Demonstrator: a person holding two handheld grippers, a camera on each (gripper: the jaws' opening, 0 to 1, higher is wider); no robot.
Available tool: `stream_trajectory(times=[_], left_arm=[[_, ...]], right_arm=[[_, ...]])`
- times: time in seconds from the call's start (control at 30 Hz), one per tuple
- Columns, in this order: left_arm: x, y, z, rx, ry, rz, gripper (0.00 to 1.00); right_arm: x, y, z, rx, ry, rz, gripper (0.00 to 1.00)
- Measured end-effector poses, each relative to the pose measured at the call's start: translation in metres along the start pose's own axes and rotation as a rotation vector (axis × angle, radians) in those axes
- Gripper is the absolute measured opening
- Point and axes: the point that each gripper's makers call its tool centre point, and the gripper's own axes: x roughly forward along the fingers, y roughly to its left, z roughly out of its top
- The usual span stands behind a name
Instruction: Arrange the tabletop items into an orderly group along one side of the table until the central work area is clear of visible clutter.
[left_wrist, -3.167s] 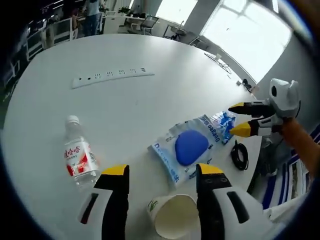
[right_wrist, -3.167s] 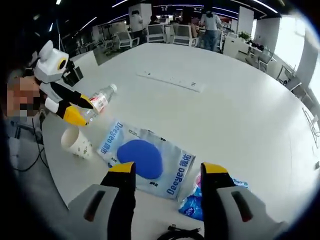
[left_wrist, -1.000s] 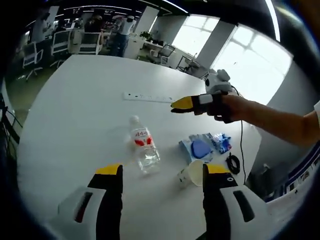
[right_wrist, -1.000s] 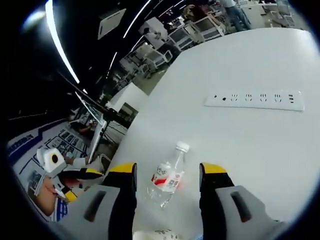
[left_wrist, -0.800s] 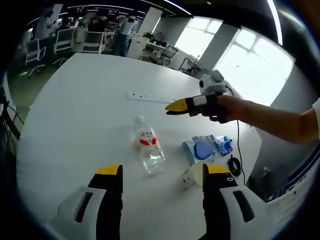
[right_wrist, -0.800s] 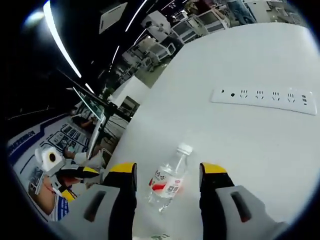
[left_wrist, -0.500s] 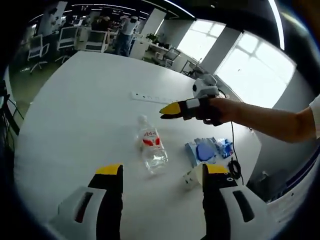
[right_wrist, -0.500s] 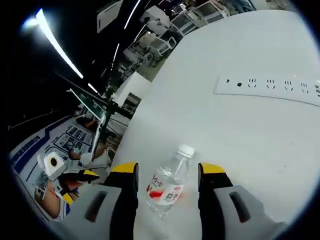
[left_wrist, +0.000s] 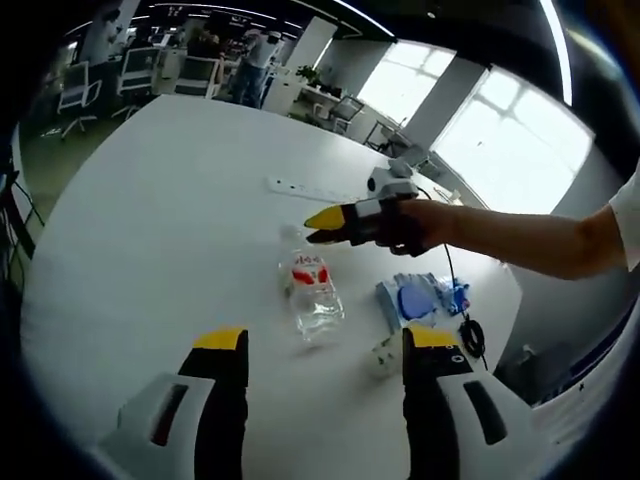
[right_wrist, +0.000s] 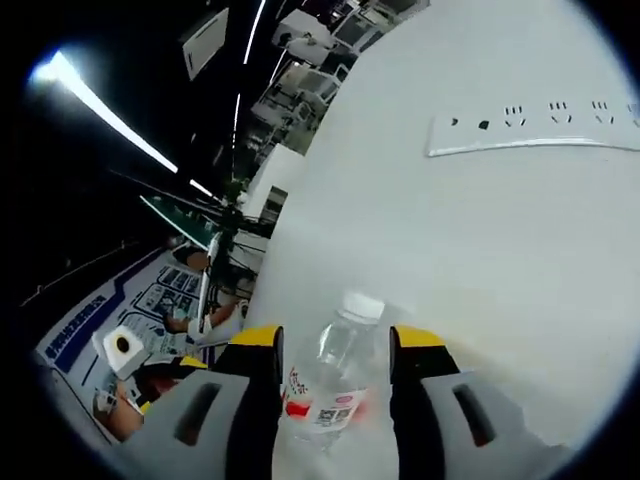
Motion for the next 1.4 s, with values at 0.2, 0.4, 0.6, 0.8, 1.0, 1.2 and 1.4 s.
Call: stream_trajectory(times=[0.2,0.4,0.6,0.8,1.0,1.2,1.4], left_arm=[[0.004,0.004,0.000,-0.001,-0.005,-0.003,0.62],[0.010,0.007,-0.001,0.013,-0.011,-0.007,0.62],[0.013,0.009,-0.002,0.020,-0.013,-0.014,0.61],[0.018,0.011,-0.004,0.018,-0.014,-0.028,0.61],[0.023,0.017,-0.003,0.021,-0.016,-0.028,0.61],[0.031,0.021,0.002,0.015,-0.031,-0.049,0.61],[0.044,0.022,0.007,0.022,-0.019,-0.098,0.63]], right_arm=[[0.011,-0.007,0.001,0.028,0.009,0.055,0.39],[0.020,-0.012,0.005,0.055,-0.001,0.098,0.37],[0.026,-0.013,0.012,0.089,-0.029,0.158,0.35],[0.031,-0.016,0.013,0.111,-0.038,0.161,0.27],[0.031,-0.019,0.011,0.110,-0.045,0.145,0.21],[0.030,-0.017,0.011,0.096,-0.061,0.140,0.20],[0.025,0.001,0.014,0.019,-0.082,0.146,0.19]])
